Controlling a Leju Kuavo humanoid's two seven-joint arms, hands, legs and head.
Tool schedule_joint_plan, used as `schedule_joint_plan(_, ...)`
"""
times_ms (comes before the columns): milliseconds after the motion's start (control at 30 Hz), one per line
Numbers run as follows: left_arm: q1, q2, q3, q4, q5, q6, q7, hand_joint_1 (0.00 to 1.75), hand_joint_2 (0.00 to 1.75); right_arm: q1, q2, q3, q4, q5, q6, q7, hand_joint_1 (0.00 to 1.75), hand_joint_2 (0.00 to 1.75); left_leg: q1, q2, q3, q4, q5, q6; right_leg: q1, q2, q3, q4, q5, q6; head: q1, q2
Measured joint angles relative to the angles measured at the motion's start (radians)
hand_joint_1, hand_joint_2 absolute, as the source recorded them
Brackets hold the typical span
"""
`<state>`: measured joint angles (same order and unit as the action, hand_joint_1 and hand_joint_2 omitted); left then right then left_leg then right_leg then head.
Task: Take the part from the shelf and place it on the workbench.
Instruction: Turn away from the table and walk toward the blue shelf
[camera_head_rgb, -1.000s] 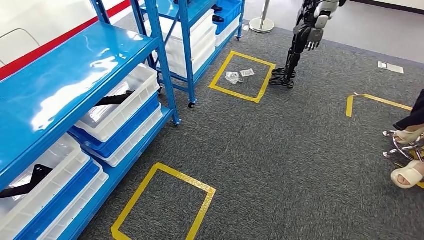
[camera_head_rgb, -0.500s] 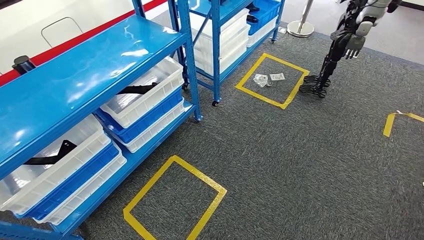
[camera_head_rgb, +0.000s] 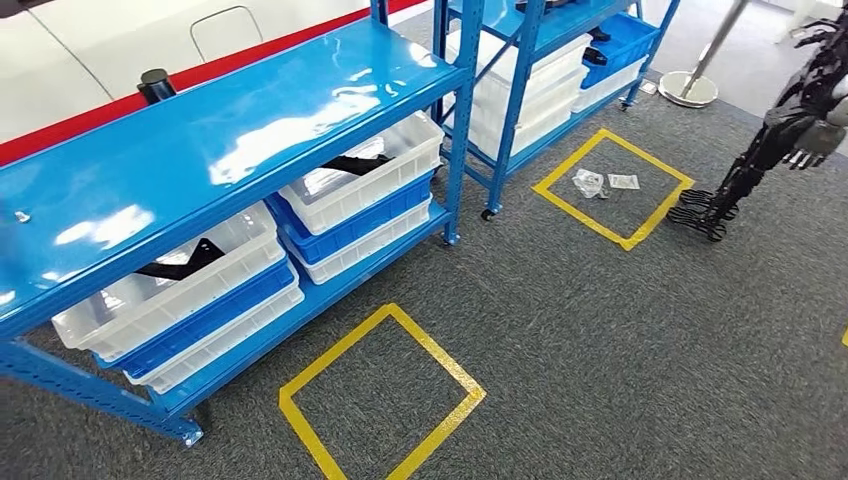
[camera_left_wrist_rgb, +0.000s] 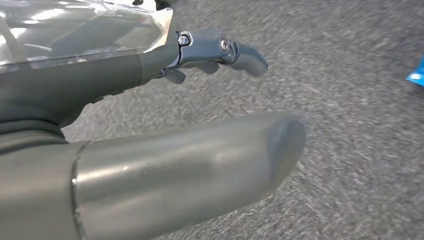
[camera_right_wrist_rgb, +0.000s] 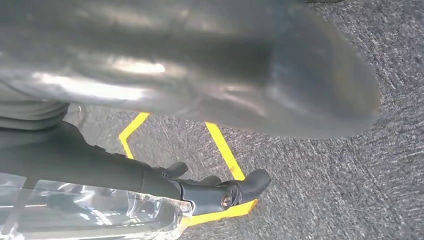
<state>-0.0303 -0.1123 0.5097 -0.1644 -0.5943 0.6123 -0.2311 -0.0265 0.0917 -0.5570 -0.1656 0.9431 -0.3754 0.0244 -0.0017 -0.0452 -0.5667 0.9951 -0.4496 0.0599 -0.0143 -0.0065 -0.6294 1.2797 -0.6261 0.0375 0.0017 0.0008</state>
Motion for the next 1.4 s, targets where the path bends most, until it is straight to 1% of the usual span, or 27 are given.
schedule_joint_plan(33, 0.001, 0.0, 0.0, 0.0, 0.0, 0.0, 0.0, 0.0, 0.0, 0.0, -0.001, 0.0, 0.0, -0.001, 0.0, 0.0, 0.0, 0.0, 0.003, -0.015, 0.0, 0.001, 0.001, -0.003, -0.003, 0.004, 0.02, -0.044, 0.025, 0.012, 0.0, 0.0)
schedule_joint_plan(100, 0.001, -0.001, 0.0, 0.0, -0.004, 0.0, -0.001, 0.0, 0.0, -0.001, 0.0, 0.0, 0.0, -0.005, 0.0, -0.004, 0.0, 0.0, 0.006, -0.044, -0.003, 0.01, -0.001, -0.013, -0.012, 0.039, 0.082, -0.184, 0.083, 0.032, 0.0, 0.0)
schedule_joint_plan(167, 0.001, -0.001, -0.001, 0.0, -0.009, 0.0, 0.001, 0.0, 0.0, -0.002, 0.002, 0.0, 0.001, -0.009, 0.0, -0.007, 0.0, 0.0, 0.005, -0.067, -0.013, 0.019, -0.002, -0.026, -0.017, 0.067, 0.112, -0.261, 0.107, 0.029, 0.0, 0.0)
schedule_joint_plan(233, 0.004, -0.001, -0.001, 0.0, -0.011, 0.001, 0.006, 0.0, 0.0, -0.003, 0.003, 0.0, 0.001, -0.01, -0.001, -0.002, 0.0, 0.0, 0.008, -0.086, -0.02, 0.019, 0.002, -0.037, -0.014, 0.056, 0.115, -0.266, 0.108, 0.012, -0.001, 0.0)
schedule_joint_plan(267, 0.007, -0.001, -0.001, 0.001, -0.011, 0.001, 0.008, 0.0, 0.0, -0.004, 0.003, 0.0, 0.001, -0.008, -0.002, 0.001, 0.0, 0.0, 0.01, -0.082, -0.023, 0.02, 0.001, -0.042, -0.014, 0.045, 0.117, -0.267, 0.111, 0.005, -0.001, 0.0)
schedule_joint_plan(333, 0.011, 0.0, -0.001, 0.001, -0.01, 0.0, 0.01, 0.0, 0.0, -0.004, 0.002, 0.0, 0.001, -0.005, -0.002, 0.006, 0.0, 0.0, 0.01, -0.034, -0.045, 0.065, -0.027, -0.049, -0.017, 0.023, 0.121, -0.269, 0.115, -0.009, -0.005, 0.0)
schedule_joint_plan(400, 0.01, 0.001, -0.001, 0.001, -0.01, -0.002, 0.01, 0.0, 0.0, -0.001, 0.001, 0.0, 0.001, -0.004, -0.002, 0.007, 0.0, 0.0, 0.01, 0.024, -0.103, 0.185, -0.092, -0.055, -0.013, -0.002, 0.12, -0.269, 0.114, -0.02, -0.009, 0.0)
schedule_joint_plan(467, 0.009, 0.001, -0.001, 0.001, -0.01, -0.004, 0.01, 0.0, 0.0, 0.003, -0.002, 0.0, 0.001, -0.004, -0.002, 0.009, 0.0, 0.0, 0.012, 0.04, -0.161, 0.3, -0.136, -0.057, -0.008, -0.031, 0.12, -0.269, 0.111, -0.025, -0.009, 0.0)
schedule_joint_plan(500, 0.011, 0.001, -0.001, 0.001, -0.01, -0.004, 0.01, 0.0, 0.0, 0.003, -0.003, 0.0, 0.001, -0.004, -0.002, 0.009, 0.0, 0.0, 0.012, 0.042, -0.166, 0.311, -0.13, -0.056, -0.006, -0.046, 0.119, -0.269, 0.109, -0.027, -0.009, 0.0)
schedule_joint_plan(533, 0.012, 0.002, -0.001, 0.001, -0.01, -0.005, 0.01, 0.0, 0.0, 0.002, -0.003, 0.0, 0.001, -0.004, -0.002, 0.009, 0.0, 0.0, 0.012, 0.046, -0.151, 0.284, -0.108, -0.054, -0.005, -0.058, 0.12, -0.269, 0.107, -0.028, -0.01, 0.0)
schedule_joint_plan(567, 0.013, 0.002, -0.001, 0.001, -0.01, -0.004, 0.01, 0.0, 0.0, 0.001, -0.003, 0.0, 0.001, -0.005, -0.001, 0.009, 0.0, 0.0, 0.011, 0.057, -0.116, 0.223, -0.075, -0.049, -0.005, -0.07, 0.121, -0.269, 0.105, -0.029, -0.009, 0.0)
schedule_joint_plan(633, 0.01, 0.003, -0.001, 0.001, -0.011, -0.002, 0.009, 0.0, 0.0, -0.001, -0.002, 0.0, 0.001, -0.006, -0.001, 0.009, 0.0, 0.0, 0.004, 0.101, -0.042, 0.089, -0.03, -0.039, 0.001, -0.091, 0.127, -0.269, 0.098, -0.024, -0.009, 0.0)
schedule_joint_plan(667, 0.008, 0.003, -0.001, 0.001, -0.012, -0.001, 0.008, 0.0, 0.0, -0.001, -0.001, 0.0, 0.001, -0.007, -0.001, 0.009, 0.0, 0.0, -0.001, 0.116, -0.02, 0.05, -0.022, -0.034, 0.004, -0.101, 0.13, -0.269, 0.094, -0.02, -0.009, 0.0)
schedule_joint_plan(700, 0.006, 0.002, -0.001, 0.001, -0.014, 0.0, 0.007, 0.0, 0.0, -0.002, -0.001, 0.0, 0.001, -0.008, -0.001, 0.009, 0.0, 0.0, -0.006, 0.121, -0.014, 0.035, -0.024, -0.031, 0.006, -0.11, 0.133, -0.269, 0.091, -0.015, -0.008, 0.0)
schedule_joint_plan(767, 0.006, 0.001, -0.001, 0.001, -0.018, 0.003, 0.006, 0.0, 0.0, -0.006, 0.0, 0.0, 0.0, -0.009, -0.001, 0.009, 0.0, 0.0, -0.008, 0.095, -0.015, 0.029, -0.02, -0.021, 0.007, -0.128, 0.141, -0.272, 0.088, -0.005, -0.008, 0.0)
schedule_joint_plan(800, 0.008, -0.001, -0.001, 0.001, -0.02, 0.004, 0.007, 0.0, 0.0, -0.007, 0.0, 0.0, 0.0, -0.01, -0.002, 0.009, 0.0, 0.0, -0.006, 0.083, -0.012, 0.022, -0.015, -0.016, 0.007, -0.119, 0.143, -0.268, 0.083, -0.001, -0.008, 0.0)
schedule_joint_plan(867, 0.008, -0.004, -0.001, 0.001, -0.021, 0.007, 0.008, 0.0, 0.0, -0.006, 0.001, 0.0, -0.001, -0.011, -0.003, 0.007, 0.0, 0.0, 0.002, 0.058, -0.006, 0.008, -0.004, -0.005, 0.006, -0.065, 0.118, -0.206, 0.049, 0.0, -0.006, 0.0)
schedule_joint_plan(933, 0.006, -0.007, -0.002, 0.001, -0.022, 0.008, 0.009, 0.0, 0.0, -0.002, 0.001, 0.0, 0.0, -0.012, -0.004, 0.006, 0.0, 0.0, 0.004, 0.032, -0.007, 0.007, -0.002, -0.001, 0.003, -0.012, 0.052, -0.075, -0.004, -0.006, -0.005, 0.0)
schedule_joint_plan(1000, 0.006, -0.01, -0.002, 0.001, -0.023, 0.008, 0.009, 0.0, 0.0, 0.001, 0.0, 0.0, 0.0, -0.013, -0.004, 0.006, 0.0, 0.0, 0.004, 0.0, -0.007, 0.008, -0.002, -0.001, 0.002, 0.0, 0.003, 0.008, -0.021, 0.0, -0.005, 0.0)
schedule_joint_plan(1033, 0.006, -0.012, -0.002, 0.001, -0.023, 0.008, 0.009, 0.0, 0.0, 0.002, 0.0, 0.0, 0.0, -0.013, -0.004, 0.007, 0.0, 0.0, 0.005, -0.015, -0.006, 0.008, -0.002, -0.002, 0.0, 0.003, 0.003, -0.006, -0.004, 0.008, -0.005, 0.0)
schedule_joint_plan(1067, 0.007, -0.013, -0.002, 0.001, -0.023, 0.008, 0.009, 0.0, 0.0, 0.002, -0.001, 0.0, -0.001, -0.013, -0.004, 0.008, 0.0, 0.0, 0.007, -0.031, -0.005, 0.009, -0.003, -0.003, -0.002, 0.008, 0.021, -0.058, 0.026, 0.018, -0.005, 0.0)
schedule_joint_plan(1133, 0.007, -0.014, -0.002, 0.001, -0.025, 0.009, 0.01, 0.0, 0.0, 0.002, -0.001, 0.0, 0.0, -0.014, -0.005, 0.011, 0.0, 0.0, 0.007, -0.059, -0.006, 0.016, -0.006, -0.012, -0.01, 0.051, 0.074, -0.196, 0.09, 0.032, -0.005, 0.0)
schedule_joint_plan(1200, 0.007, -0.014, -0.003, 0.001, -0.029, 0.01, 0.013, 0.0, 0.0, 0.0, 0.0, 0.0, 0.0, -0.015, -0.006, 0.017, 0.0, 0.0, 0.004, -0.079, -0.012, 0.021, -0.008, -0.024, -0.012, 0.079, 0.1, -0.261, 0.116, 0.024, -0.005, 0.0)
schedule_joint_plan(1267, 0.008, -0.013, -0.004, 0.001, -0.033, 0.011, 0.018, 0.0, 0.0, -0.002, 0.001, 0.0, 0.001, -0.016, -0.008, 0.021, 0.0, 0.0, 0.005, -0.096, -0.017, 0.02, -0.005, -0.033, -0.011, 0.06, 0.103, -0.263, 0.12, 0.006, -0.006, 0.0)
schedule_joint_plan(1300, 0.009, -0.013, -0.005, 0.001, -0.036, 0.012, 0.021, 0.0, 0.0, -0.002, 0.002, -0.001, 0.001, -0.017, -0.008, 0.022, 0.0, 0.0, 0.005, -0.091, -0.021, 0.023, -0.006, -0.038, -0.012, 0.049, 0.105, -0.264, 0.122, -0.001, -0.006, 0.0)
schedule_joint_plan(1333, 0.01, -0.013, -0.006, 0.001, -0.038, 0.013, 0.022, 0.0, 0.0, -0.002, 0.002, -0.001, 0.001, -0.018, -0.009, 0.023, 0.0, 0.0, 0.005, -0.07, -0.029, 0.04, -0.018, -0.042, -0.014, 0.037, 0.106, -0.265, 0.124, -0.008, -0.008, 0.0)
schedule_joint_plan(1400, 0.008, -0.014, -0.008, 0.001, -0.04, 0.014, 0.025, 0.0, 0.0, 0.0, 0.004, -0.001, 0.0, -0.018, -0.011, 0.023, 0.0, 0.0, 0.004, -0.004, -0.073, 0.129, -0.071, -0.05, -0.014, 0.012, 0.107, -0.267, 0.123, -0.019, -0.013, 0.0)
